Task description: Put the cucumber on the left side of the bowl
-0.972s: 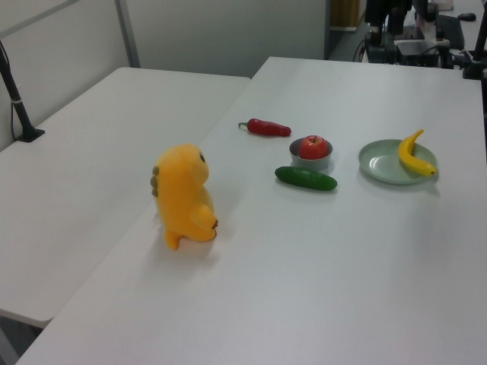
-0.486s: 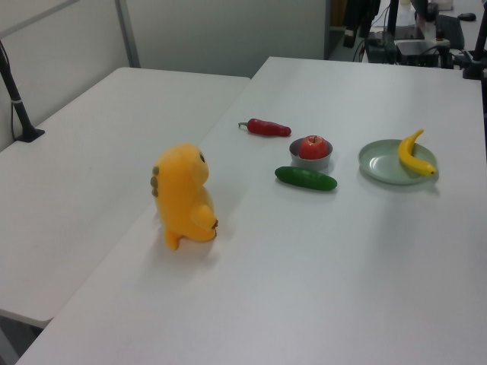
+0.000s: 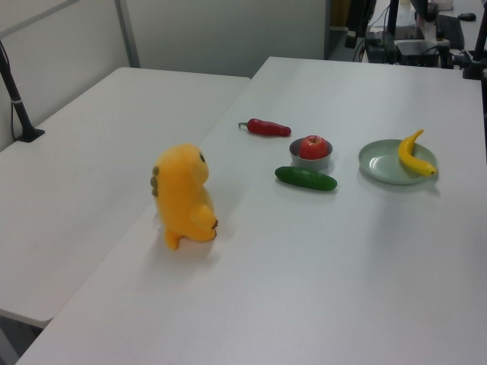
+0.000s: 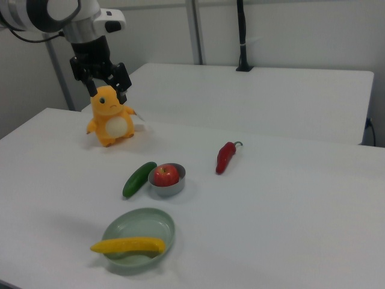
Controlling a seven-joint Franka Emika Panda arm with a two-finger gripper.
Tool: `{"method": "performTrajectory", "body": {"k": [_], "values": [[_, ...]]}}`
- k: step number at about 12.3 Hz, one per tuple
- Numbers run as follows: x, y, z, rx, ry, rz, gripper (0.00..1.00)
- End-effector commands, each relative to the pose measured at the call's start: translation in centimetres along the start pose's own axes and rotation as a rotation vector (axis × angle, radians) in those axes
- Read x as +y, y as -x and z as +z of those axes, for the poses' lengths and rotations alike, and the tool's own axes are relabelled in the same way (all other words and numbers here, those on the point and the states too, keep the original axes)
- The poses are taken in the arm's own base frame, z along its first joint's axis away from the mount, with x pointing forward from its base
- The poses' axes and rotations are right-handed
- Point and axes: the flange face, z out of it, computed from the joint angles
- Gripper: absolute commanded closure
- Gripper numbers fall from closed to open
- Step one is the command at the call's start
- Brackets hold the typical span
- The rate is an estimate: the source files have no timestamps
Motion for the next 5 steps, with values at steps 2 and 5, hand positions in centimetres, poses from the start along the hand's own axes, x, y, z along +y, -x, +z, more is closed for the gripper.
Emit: {"method": "performTrajectory", "body": {"k": [2, 5], "values": [[0.22, 0.27, 0.02, 0.001, -0.011, -0.009, 0.00], [0.22, 0.27, 0.02, 0.001, -0.011, -0.007, 0.00]]}}
